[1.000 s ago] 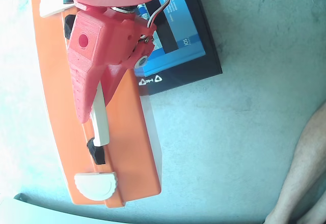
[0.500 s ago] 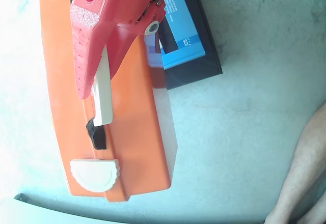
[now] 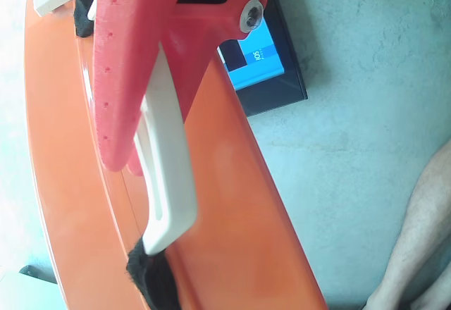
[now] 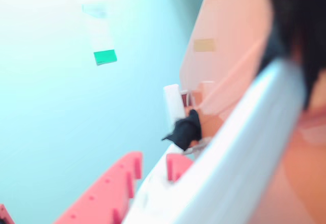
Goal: Grab the white handle of the orange box
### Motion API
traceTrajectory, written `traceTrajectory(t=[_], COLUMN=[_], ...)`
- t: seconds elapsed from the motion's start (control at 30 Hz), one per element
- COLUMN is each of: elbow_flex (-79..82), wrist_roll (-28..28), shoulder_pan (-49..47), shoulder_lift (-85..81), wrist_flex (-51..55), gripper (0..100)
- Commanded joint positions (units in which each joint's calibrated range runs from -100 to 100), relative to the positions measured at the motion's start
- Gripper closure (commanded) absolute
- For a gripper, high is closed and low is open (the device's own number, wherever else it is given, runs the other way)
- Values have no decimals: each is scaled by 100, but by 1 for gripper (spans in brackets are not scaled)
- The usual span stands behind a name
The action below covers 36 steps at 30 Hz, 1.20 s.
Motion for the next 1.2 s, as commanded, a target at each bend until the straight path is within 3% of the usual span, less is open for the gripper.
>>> traceTrajectory(t=[0.0, 0.33, 0.47, 1.17], elbow_flex=[1275, 921, 1045, 1054], wrist_roll=[27, 11, 22, 27], shoulder_pan=[88, 321, 367, 352], shoulder_lift=[0, 0, 0, 0], wrist_flex=[603, 1254, 763, 857], gripper=[98, 98, 98, 98])
